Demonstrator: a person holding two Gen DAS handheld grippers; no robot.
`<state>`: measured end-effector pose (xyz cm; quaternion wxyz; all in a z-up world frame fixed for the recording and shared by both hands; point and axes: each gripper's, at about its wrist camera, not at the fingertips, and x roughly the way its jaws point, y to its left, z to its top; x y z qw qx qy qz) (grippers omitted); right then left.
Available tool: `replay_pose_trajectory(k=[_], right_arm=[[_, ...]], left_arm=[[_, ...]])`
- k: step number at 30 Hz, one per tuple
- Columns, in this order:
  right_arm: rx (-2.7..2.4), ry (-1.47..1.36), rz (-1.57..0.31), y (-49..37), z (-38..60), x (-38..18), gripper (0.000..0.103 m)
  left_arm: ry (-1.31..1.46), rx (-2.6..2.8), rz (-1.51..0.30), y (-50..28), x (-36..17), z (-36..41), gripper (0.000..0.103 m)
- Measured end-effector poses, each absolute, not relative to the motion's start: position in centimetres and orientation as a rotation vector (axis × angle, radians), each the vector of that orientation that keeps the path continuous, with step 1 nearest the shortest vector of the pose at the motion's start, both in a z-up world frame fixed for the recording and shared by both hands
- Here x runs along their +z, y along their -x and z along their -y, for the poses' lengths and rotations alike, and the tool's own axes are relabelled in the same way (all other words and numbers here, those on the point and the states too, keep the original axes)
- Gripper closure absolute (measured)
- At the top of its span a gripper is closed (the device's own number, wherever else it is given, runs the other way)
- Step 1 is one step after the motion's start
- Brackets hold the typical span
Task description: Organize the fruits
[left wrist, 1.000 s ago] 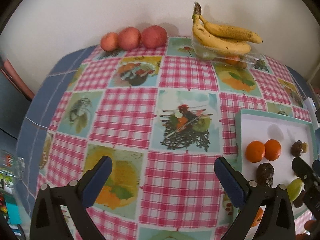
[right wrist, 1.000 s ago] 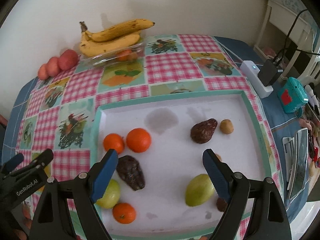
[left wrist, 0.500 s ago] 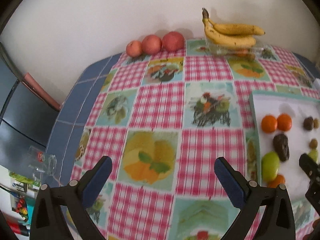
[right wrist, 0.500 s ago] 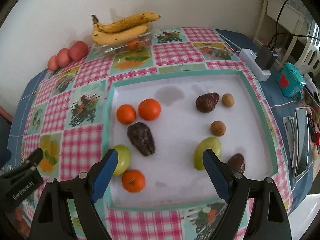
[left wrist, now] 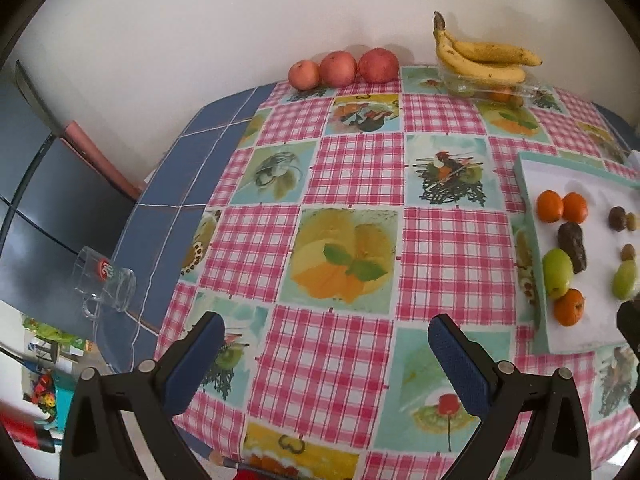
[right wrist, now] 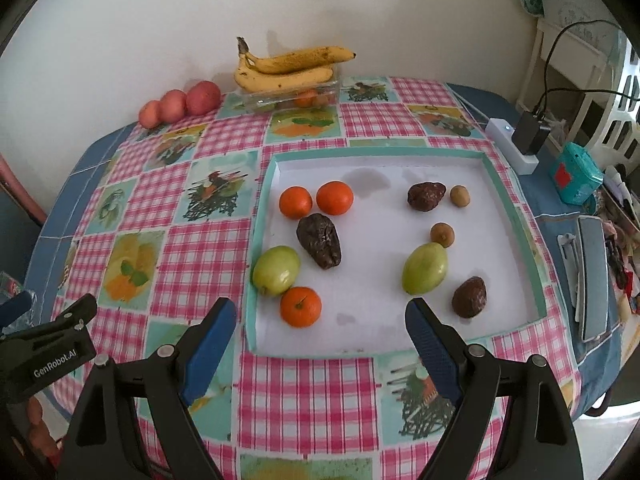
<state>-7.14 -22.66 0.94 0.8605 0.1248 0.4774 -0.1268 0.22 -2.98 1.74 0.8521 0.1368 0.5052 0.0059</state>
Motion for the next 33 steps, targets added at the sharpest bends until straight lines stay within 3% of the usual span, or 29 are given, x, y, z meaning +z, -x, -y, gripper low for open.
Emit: replay_pose_trajectory(k=[33], right_arm=[[-0.245,-0.228,-0.974,8.1,21.7,1.8,0.016]], left_arm=[[-0.148,-0.052,-1.071,0.6,2.8,1.1,0.000]])
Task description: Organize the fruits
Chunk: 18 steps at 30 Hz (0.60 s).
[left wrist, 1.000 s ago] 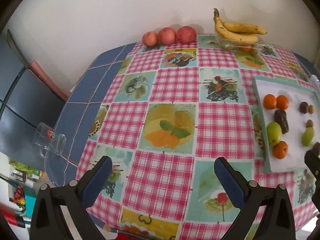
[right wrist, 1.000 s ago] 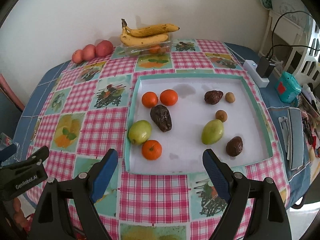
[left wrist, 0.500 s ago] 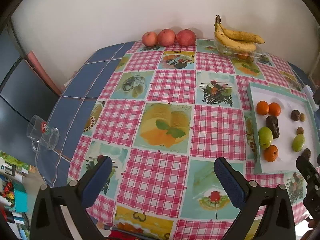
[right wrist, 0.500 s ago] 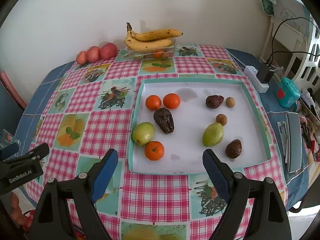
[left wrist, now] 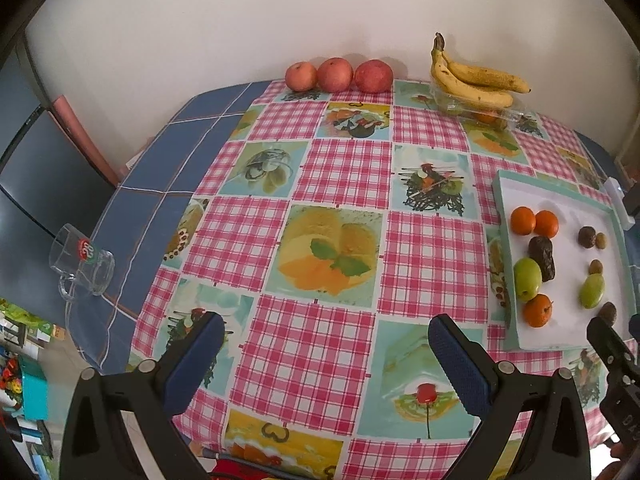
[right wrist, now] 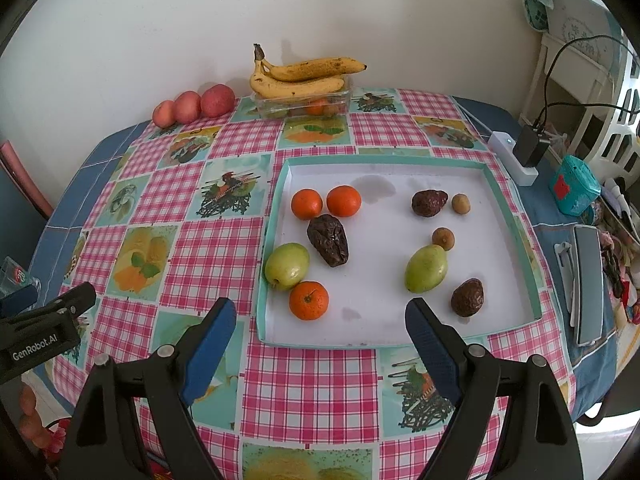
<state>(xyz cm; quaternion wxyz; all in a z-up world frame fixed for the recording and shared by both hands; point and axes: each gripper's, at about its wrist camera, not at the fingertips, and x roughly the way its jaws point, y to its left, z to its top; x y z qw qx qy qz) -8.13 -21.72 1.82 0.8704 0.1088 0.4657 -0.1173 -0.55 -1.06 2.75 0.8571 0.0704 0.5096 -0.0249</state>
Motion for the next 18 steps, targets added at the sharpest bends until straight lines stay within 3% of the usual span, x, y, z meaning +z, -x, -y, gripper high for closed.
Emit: replay_pose_trajectory(k=[18], right_arm=[[-0.241,-0.220,-0.980,8.03,21.56,1.79,0.016]], left_arm=[[-0.145,-0.059,-1.075,0.63,2.68,1.23,0.000]])
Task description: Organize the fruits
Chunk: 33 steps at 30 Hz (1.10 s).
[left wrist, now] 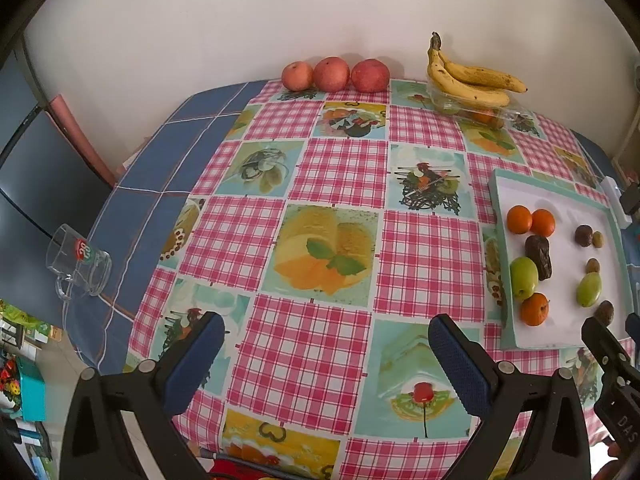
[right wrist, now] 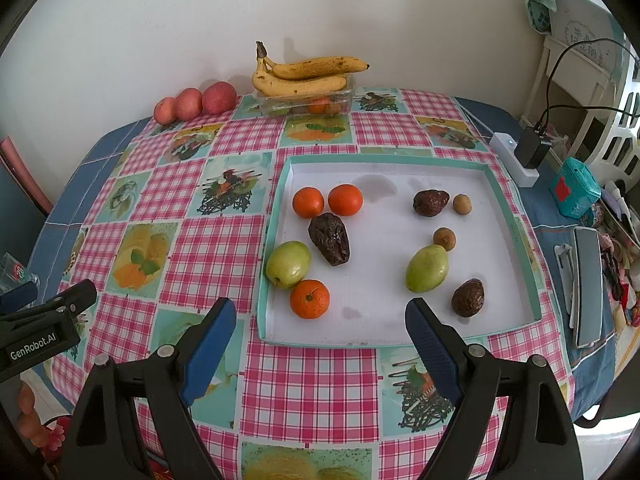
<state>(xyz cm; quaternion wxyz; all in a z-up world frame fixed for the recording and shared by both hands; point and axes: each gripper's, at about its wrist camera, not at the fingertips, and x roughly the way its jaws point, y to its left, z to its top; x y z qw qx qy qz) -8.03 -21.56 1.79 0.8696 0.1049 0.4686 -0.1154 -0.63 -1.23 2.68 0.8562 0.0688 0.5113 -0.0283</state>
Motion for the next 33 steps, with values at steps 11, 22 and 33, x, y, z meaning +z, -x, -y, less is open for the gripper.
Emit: replay_pose_trajectory(k=[11,22,33], right_arm=[[-0.238,-0.216,-0.982,8.02,21.57,1.68,0.016],[-0.238,-0.216,-0.982,8.02,21.51,1.68,0.016],[-0.238,-0.216,-0.983,8.04,21.47,1.68,0.016]], left_arm=[[-0.145,-0.060,-1.074,0.64,2.72,1.25,0.000],[-0.145,-0.059,-1.073,0.71,2.80,1.32,0.000],[-0.149,-0.068,-1.065,1.12,3.10,1.36,0.000]])
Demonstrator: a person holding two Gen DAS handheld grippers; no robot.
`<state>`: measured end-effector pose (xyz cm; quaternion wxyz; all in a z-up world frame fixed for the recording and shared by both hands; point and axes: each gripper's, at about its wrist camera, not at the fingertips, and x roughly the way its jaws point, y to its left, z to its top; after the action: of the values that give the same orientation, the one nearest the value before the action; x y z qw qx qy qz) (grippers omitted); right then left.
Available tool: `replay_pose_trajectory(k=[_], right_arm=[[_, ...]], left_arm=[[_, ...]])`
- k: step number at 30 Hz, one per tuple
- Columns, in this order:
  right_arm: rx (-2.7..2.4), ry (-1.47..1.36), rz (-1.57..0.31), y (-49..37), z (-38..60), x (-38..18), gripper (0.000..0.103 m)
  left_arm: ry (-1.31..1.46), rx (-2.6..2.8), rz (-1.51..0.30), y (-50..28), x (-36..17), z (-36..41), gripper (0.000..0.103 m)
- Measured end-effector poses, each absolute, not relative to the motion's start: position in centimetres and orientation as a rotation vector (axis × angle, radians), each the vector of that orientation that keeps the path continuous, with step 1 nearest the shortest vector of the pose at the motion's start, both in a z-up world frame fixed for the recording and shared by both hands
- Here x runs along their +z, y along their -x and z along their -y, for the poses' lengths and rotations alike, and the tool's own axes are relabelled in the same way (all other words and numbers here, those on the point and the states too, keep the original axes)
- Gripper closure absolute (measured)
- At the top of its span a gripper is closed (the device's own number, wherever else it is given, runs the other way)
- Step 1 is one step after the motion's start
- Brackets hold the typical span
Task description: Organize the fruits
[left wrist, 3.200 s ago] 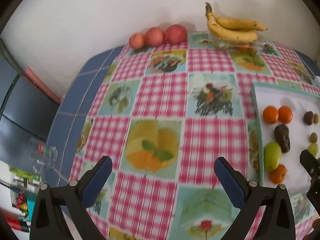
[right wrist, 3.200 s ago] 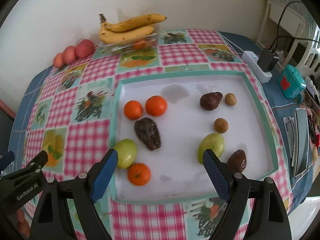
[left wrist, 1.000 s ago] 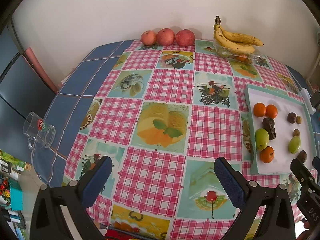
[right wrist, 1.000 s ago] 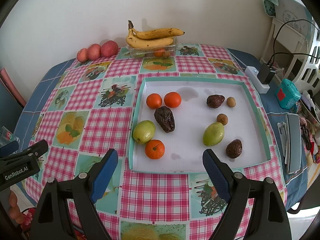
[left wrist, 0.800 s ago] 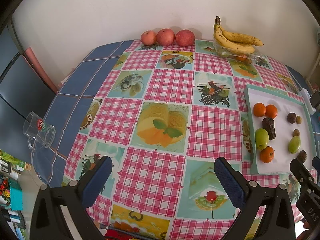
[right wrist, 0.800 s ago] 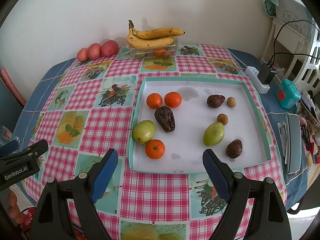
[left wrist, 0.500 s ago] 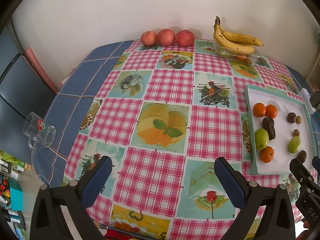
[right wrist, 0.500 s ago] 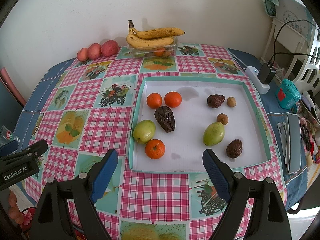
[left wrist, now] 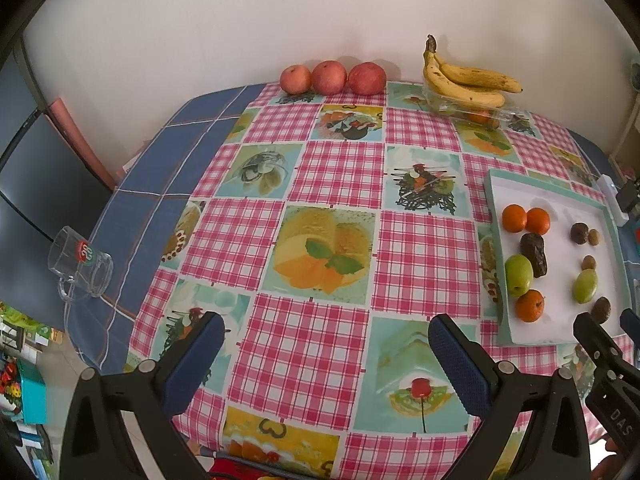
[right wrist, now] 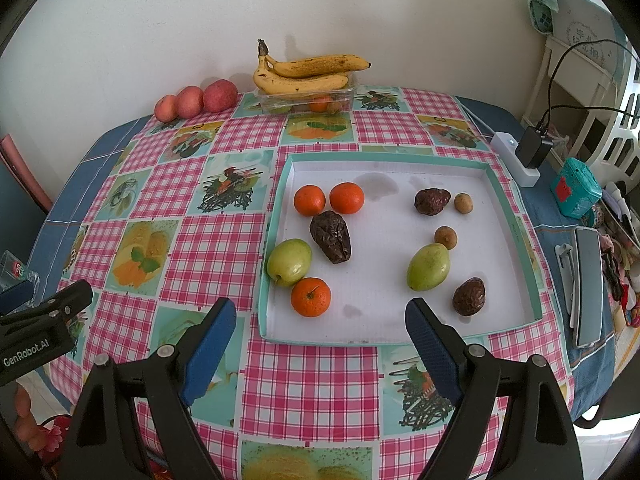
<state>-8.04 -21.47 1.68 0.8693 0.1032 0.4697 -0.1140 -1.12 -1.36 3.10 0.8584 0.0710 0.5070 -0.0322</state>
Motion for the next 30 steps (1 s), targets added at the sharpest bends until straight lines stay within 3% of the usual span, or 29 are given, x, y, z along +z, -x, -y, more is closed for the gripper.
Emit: replay_pose_trajectory(k=[30], right_arm=[[-0.239,-0.221,-0.991,8.17,21.81,1.38,0.016]], left_arm=[[-0.178,-0.096,-1.081,1.11,3.05,1.39,0.000]])
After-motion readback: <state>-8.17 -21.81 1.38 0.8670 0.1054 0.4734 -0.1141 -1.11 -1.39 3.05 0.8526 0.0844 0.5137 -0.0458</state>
